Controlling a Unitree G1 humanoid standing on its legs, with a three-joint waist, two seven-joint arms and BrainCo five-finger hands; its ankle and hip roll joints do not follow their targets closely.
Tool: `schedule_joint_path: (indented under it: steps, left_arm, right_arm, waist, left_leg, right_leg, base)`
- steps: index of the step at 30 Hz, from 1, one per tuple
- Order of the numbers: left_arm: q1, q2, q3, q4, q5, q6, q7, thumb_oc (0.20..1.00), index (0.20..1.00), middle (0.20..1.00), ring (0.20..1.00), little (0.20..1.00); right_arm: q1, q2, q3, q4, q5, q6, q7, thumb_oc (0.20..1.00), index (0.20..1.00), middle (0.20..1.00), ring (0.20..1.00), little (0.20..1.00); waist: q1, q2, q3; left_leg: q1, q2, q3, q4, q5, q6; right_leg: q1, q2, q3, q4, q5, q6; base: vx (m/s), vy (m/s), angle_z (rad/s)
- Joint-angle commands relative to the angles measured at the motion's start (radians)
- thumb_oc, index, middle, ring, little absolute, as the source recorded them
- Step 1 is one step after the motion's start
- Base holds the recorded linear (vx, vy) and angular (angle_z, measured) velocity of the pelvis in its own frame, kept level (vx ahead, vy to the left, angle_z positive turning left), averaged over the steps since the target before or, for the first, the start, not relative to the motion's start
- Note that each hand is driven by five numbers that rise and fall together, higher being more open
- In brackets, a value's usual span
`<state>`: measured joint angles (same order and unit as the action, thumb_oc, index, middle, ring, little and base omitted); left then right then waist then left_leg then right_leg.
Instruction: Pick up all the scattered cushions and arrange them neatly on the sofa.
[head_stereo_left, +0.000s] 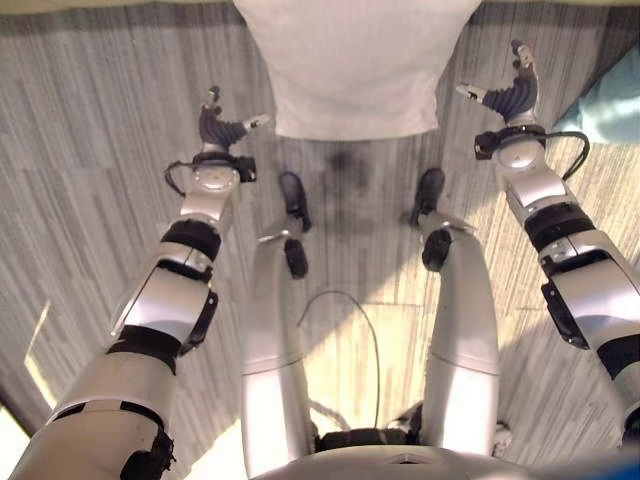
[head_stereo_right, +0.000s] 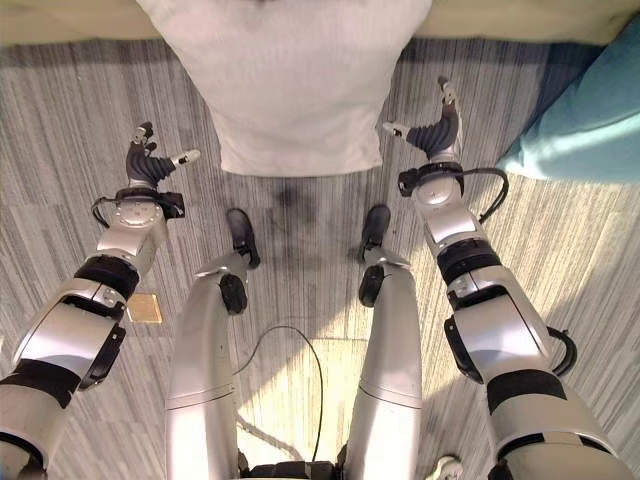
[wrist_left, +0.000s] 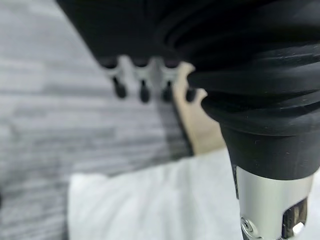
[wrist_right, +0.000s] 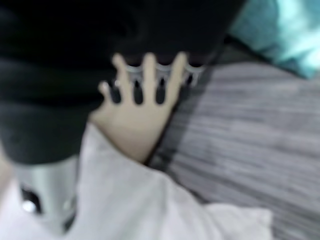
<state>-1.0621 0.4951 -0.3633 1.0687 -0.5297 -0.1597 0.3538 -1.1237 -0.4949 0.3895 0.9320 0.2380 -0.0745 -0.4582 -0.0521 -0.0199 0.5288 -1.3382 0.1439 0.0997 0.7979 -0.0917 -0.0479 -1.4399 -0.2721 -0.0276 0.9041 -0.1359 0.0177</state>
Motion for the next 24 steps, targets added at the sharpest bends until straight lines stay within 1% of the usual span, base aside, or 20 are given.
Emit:
schedule_joint_path:
  steps: [1, 2, 5, 8, 11, 13, 14, 20, 24]
  left_arm:
    - [0.057, 0.019, 0.054, 0.015, -0.066, -0.027, 0.0, 1.0, 1.0, 1.0, 1.0, 1.0]
    - [0.028, 0.02, 0.046, 0.01, -0.086, -0.03, -0.002, 1.0, 1.0, 1.0, 1.0, 1.0]
    - [-0.018, 0.018, 0.028, 0.01, -0.105, -0.029, 0.002, 1.0, 1.0, 1.0, 1.0, 1.0]
    - [-0.042, 0.017, 0.011, 0.006, -0.101, -0.026, 0.005, 1.0, 1.0, 1.0, 1.0, 1.0]
    - [-0.115, 0.016, -0.029, 0.028, -0.096, -0.018, 0.013, 1.0, 1.0, 1.0, 1.0, 1.0]
    - [-0.132, 0.017, -0.036, 0.032, -0.093, -0.017, 0.015, 1.0, 1.0, 1.0, 1.0, 1.0]
    - [-0.181, 0.019, -0.067, 0.041, -0.073, -0.009, 0.025, 1.0, 1.0, 1.0, 1.0, 1.0]
    - [-0.242, 0.013, -0.1, 0.05, -0.059, -0.002, 0.034, 1.0, 1.0, 1.0, 1.0, 1.0]
    - [-0.294, 0.004, -0.134, 0.027, -0.052, -0.004, 0.035, 1.0, 1.0, 1.0, 1.0, 1.0]
  right_arm:
    - [0.056, 0.006, 0.058, -0.022, 0.014, -0.033, -0.029, 1.0, 1.0, 1.0, 1.0, 1.0]
    - [0.027, 0.009, 0.068, -0.025, 0.019, -0.031, -0.033, 1.0, 1.0, 1.0, 1.0, 1.0]
    - [-0.019, 0.014, 0.091, -0.015, 0.022, -0.025, -0.042, 1.0, 1.0, 1.0, 1.0, 1.0]
    - [-0.035, 0.018, 0.107, -0.007, 0.018, -0.021, -0.044, 1.0, 1.0, 1.0, 1.0, 1.0]
    - [-0.086, 0.032, 0.131, 0.037, 0.028, -0.015, -0.051, 1.0, 1.0, 1.0, 1.0, 1.0]
    - [-0.096, 0.033, 0.136, 0.049, 0.03, -0.014, -0.053, 1.0, 1.0, 1.0, 1.0, 1.0]
    - [-0.124, 0.032, 0.15, 0.068, 0.032, -0.008, -0.062, 1.0, 1.0, 1.0, 1.0, 1.0]
    - [-0.167, 0.006, 0.156, 0.091, 0.043, -0.005, -0.076, 1.0, 1.0, 1.0, 1.0, 1.0]
    - [-0.203, -0.035, 0.162, 0.114, 0.072, -0.005, -0.079, 1.0, 1.0, 1.0, 1.0, 1.0]
  waist:
    - [-0.016, 0.014, -0.145]
    - [-0.017, 0.019, -0.155]
    - [-0.016, 0.025, -0.166]
    - [-0.014, 0.026, -0.17]
    - [-0.012, 0.03, -0.17]
    - [-0.012, 0.032, -0.168]
    - [-0.01, 0.035, -0.163]
    - [-0.011, 0.035, -0.15]
    - [-0.009, 0.03, -0.141]
  left_leg:
    - [-0.048, -0.029, -0.055, 0.038, -0.083, -0.004]
    - [-0.088, -0.03, -0.055, 0.052, -0.081, -0.005]
    - [-0.141, -0.029, -0.06, 0.077, -0.08, -0.004]
    - [-0.169, -0.031, -0.064, 0.095, -0.08, -0.002]
    - [-0.208, -0.025, -0.075, 0.117, -0.082, 0.001]
    - [-0.212, -0.024, -0.078, 0.12, -0.082, 0.001]
    - [-0.223, -0.023, -0.086, 0.127, -0.084, 0.003]
    - [-0.231, -0.028, -0.098, 0.131, -0.082, 0.004]
    - [-0.232, -0.034, -0.101, 0.124, -0.079, 0.003]
  right_leg:
    - [0.027, 0.008, 0.063, -0.09, 0.028, 0.079]
    - [-0.012, 0.012, 0.068, -0.079, 0.03, 0.081]
    - [-0.068, 0.015, 0.078, -0.051, 0.028, 0.083]
    - [-0.097, 0.02, 0.083, -0.033, 0.026, 0.083]
    - [-0.129, 0.023, 0.084, -0.019, 0.027, 0.089]
    - [-0.129, 0.022, 0.081, -0.021, 0.028, 0.092]
    - [-0.13, 0.023, 0.076, -0.024, 0.028, 0.096]
    - [-0.13, 0.025, 0.073, -0.027, 0.032, 0.101]
    - [-0.13, 0.025, 0.078, -0.027, 0.034, 0.105]
  base:
    - [0.02, -0.038, -0.06]
    - [0.03, -0.038, -0.11]
    - [0.03, -0.045, -0.06]
    - [0.02, -0.017, 0.0]
    - [0.04, -0.006, 0.01]
    - [0.01, 0.009, -0.02]
    - [0.0, 0.0, 0.0]
    - [0.0, 0.0, 0.0]
    - [0.0, 0.0, 0.0]
